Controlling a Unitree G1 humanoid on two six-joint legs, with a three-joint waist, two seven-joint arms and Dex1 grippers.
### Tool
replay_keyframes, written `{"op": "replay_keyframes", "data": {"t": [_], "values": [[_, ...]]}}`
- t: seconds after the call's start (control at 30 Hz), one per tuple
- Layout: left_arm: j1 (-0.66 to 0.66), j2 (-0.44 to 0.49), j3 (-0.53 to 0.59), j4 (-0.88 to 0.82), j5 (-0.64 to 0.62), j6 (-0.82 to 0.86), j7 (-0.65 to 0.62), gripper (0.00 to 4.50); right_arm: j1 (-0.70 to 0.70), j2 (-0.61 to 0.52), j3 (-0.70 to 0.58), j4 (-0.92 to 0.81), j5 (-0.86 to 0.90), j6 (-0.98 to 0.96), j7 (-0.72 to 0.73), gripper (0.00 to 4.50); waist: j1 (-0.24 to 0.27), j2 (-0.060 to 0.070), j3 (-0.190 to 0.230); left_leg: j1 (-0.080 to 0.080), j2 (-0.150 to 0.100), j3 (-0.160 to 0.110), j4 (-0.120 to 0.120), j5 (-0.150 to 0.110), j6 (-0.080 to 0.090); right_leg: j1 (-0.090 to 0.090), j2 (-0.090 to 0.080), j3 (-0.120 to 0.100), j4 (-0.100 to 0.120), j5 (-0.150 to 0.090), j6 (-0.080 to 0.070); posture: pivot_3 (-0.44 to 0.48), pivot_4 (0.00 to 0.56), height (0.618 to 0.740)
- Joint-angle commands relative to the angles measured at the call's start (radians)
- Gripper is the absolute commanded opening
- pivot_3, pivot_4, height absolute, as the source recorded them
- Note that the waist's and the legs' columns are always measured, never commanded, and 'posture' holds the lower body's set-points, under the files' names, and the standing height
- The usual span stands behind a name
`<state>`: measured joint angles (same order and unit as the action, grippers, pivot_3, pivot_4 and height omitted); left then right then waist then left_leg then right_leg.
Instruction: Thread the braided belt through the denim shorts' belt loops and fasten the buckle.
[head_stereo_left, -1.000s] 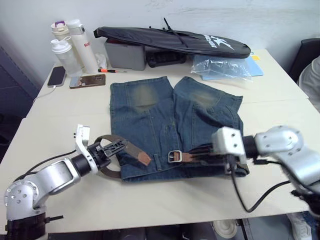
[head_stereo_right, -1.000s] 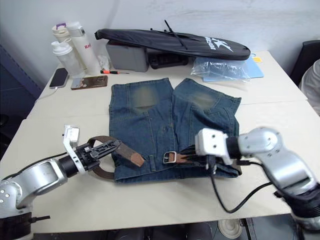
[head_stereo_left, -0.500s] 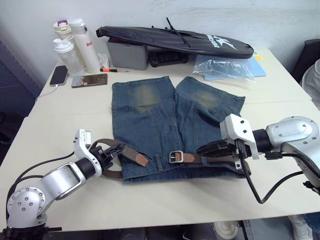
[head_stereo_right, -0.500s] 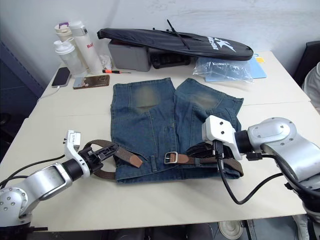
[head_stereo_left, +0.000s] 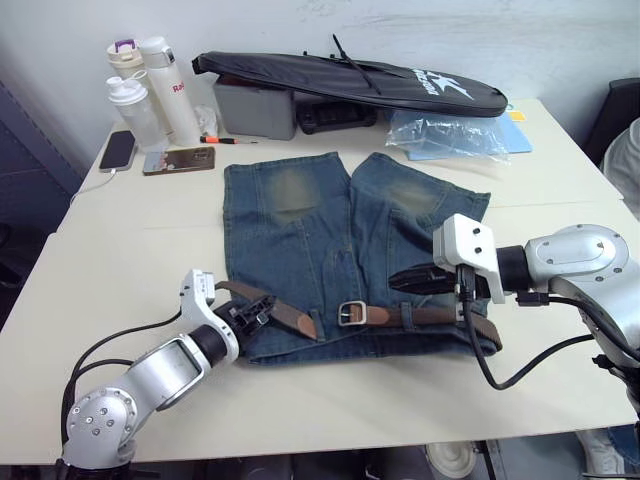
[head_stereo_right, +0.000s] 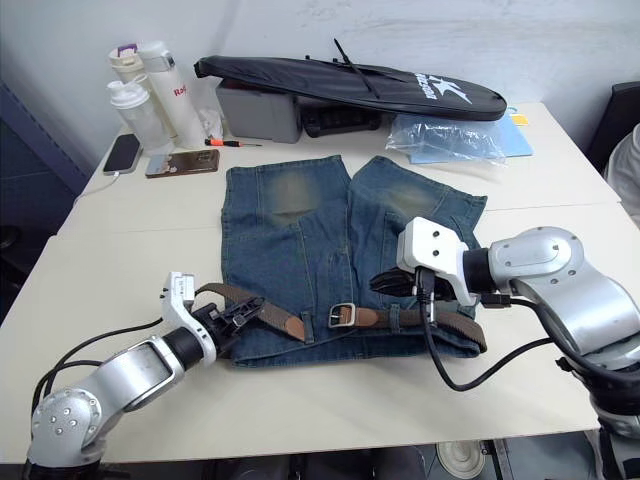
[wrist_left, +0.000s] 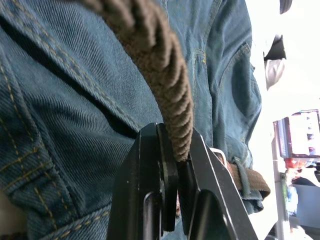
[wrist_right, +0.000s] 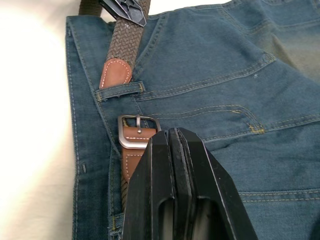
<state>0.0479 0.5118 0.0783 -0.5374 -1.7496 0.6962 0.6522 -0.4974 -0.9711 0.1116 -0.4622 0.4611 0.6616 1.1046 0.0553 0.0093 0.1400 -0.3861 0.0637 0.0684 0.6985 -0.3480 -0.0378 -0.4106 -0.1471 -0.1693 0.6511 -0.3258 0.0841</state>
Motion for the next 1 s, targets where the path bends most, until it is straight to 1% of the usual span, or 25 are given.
{"op": "replay_keyframes", "data": {"t": [0.03,0.13,0.3,0.4,0.47,0.57,0.67,0.83,1.0], "values": [[-0.011,-0.016,0.010,-0.038,0.067,-0.040,-0.005,0.00,-0.017,0.010,-0.010,-0.027,-0.002,0.009,-0.020,0.03,0.000,0.000,0.000,0.000,0.000,0.000,0.000,0.000,0.000,0.000,0.000,0.000,0.000,0.000,0.000,0.000,0.150,0.642],[-0.012,-0.033,0.001,-0.035,0.098,-0.045,-0.010,0.00,-0.021,0.014,-0.008,-0.035,0.000,0.021,-0.031,0.03,0.000,0.000,0.000,0.000,0.000,0.000,0.000,0.000,0.000,0.000,0.000,-0.001,0.000,0.000,0.000,0.000,0.150,0.642],[0.027,-0.091,-0.052,-0.049,0.113,-0.042,-0.020,0.00,-0.028,0.002,-0.008,-0.040,-0.007,0.027,-0.032,0.03,0.000,0.000,0.000,0.000,0.000,0.000,0.000,0.000,0.001,0.000,0.000,-0.003,0.000,0.000,0.000,0.000,0.150,0.642],[0.023,-0.134,-0.082,-0.035,0.156,-0.054,-0.024,0.00,-0.036,0.001,-0.009,-0.041,-0.011,0.036,-0.034,0.03,0.001,0.000,0.000,0.000,0.000,0.000,0.000,0.000,0.001,0.000,0.000,-0.004,0.000,0.000,0.000,0.000,0.150,0.642],[0.023,-0.181,-0.095,-0.018,0.184,-0.072,-0.007,0.00,-0.043,-0.002,-0.009,-0.043,-0.011,0.047,-0.032,0.03,0.002,0.000,0.000,0.000,0.000,0.000,0.000,0.000,0.001,0.000,0.000,-0.005,0.000,0.000,0.000,0.000,0.150,0.642],[0.031,-0.228,-0.098,-0.015,0.204,-0.087,0.028,0.00,-0.056,-0.007,-0.009,-0.044,-0.011,0.061,-0.029,0.03,0.003,0.000,0.000,0.000,0.000,0.000,0.001,0.000,0.001,0.001,0.000,-0.006,0.000,0.000,0.001,0.000,0.150,0.642],[0.038,-0.263,-0.119,-0.027,0.181,-0.083,0.070,0.00,-0.074,-0.010,-0.005,-0.042,-0.009,0.078,-0.024,0.03,0.005,0.000,0.000,0.000,-0.001,0.000,0.001,0.000,0.002,0.001,-0.001,-0.005,0.000,0.000,0.001,0.000,0.150,0.642],[0.033,-0.269,-0.151,-0.021,0.165,-0.049,0.104,0.00,-0.106,-0.007,0.020,-0.033,-0.017,0.080,-0.003,0.03,0.010,0.000,0.000,0.000,-0.001,-0.001,0.001,0.000,0.002,0.001,-0.001,-0.006,0.000,0.000,0.001,0.000,0.150,0.642],[0.022,-0.244,-0.183,0.009,0.143,0.003,0.153,0.00,-0.130,0.005,0.042,-0.026,-0.022,0.079,0.000,0.03,0.016,0.000,0.000,-0.001,-0.001,-0.001,0.001,0.000,0.002,0.001,-0.001,-0.006,0.000,0.001,0.001,0.000,0.150,0.642]]}}
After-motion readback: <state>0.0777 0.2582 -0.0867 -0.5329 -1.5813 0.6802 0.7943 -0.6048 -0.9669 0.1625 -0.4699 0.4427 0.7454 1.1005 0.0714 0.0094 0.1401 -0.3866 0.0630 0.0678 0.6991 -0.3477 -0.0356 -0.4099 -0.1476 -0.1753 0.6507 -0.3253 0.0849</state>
